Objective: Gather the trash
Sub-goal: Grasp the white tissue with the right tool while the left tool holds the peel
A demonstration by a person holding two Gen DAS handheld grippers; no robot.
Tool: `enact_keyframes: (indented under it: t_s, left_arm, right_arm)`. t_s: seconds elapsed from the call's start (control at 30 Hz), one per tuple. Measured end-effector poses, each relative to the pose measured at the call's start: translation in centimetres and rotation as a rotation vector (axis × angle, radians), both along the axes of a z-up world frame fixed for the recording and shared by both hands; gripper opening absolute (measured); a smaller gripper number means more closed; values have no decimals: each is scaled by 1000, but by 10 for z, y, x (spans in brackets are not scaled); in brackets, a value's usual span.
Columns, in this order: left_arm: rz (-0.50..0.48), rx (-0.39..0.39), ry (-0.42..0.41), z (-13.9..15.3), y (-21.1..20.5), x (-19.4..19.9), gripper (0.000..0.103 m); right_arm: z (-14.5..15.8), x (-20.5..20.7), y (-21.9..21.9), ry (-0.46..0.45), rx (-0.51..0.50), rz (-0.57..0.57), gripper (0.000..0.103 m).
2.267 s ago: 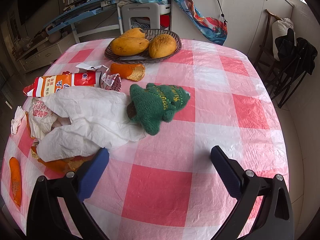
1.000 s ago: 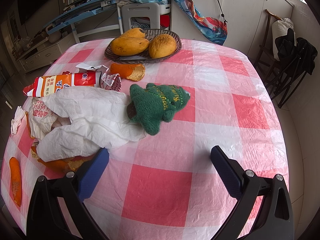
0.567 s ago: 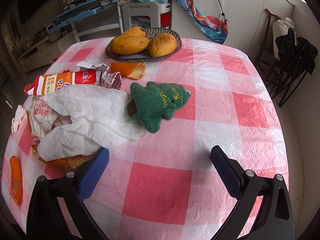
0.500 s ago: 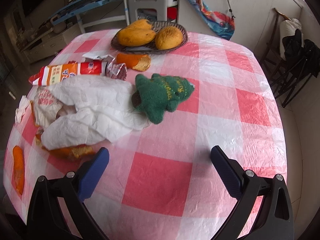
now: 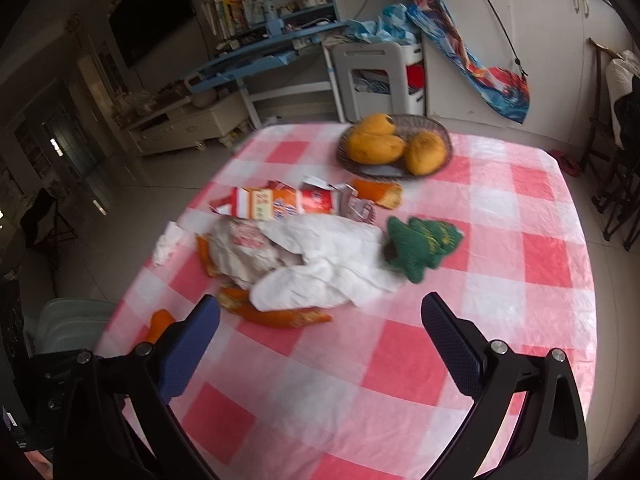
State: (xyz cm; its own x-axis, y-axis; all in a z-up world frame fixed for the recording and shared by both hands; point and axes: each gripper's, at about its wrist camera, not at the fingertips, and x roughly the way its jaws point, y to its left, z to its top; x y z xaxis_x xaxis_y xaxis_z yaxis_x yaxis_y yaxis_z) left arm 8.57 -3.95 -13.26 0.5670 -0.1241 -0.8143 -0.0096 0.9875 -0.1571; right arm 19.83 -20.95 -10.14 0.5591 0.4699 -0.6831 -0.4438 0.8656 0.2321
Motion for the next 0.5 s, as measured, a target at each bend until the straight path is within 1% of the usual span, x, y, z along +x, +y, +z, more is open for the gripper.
enact_keyframes:
  t_s: [0.07, 0.13, 0.2, 0.3, 0.4, 0.5]
  left_arm:
    - [40, -59, -31, 11, 12, -17, 17]
    - [95, -105, -70, 20, 27, -38, 17]
    - [150, -119, -102, 25, 40, -59, 17]
    - [201, -133, -136, 29, 57, -82, 17]
    - [233, -134, -181, 35, 67, -95, 17]
    - [257, -149, -220, 42, 75, -100, 17]
  right_arm:
    - [6, -1, 23, -21, 18, 73, 97]
    - [7, -3, 51, -18, 24, 140, 97]
    - [5, -2, 82, -4, 27, 199, 97]
    - [0, 1, 131, 17, 26, 275, 97]
    - [-9, 4, 175, 21, -14, 310, 97]
    - [-19, 9, 196, 26, -62, 287, 94]
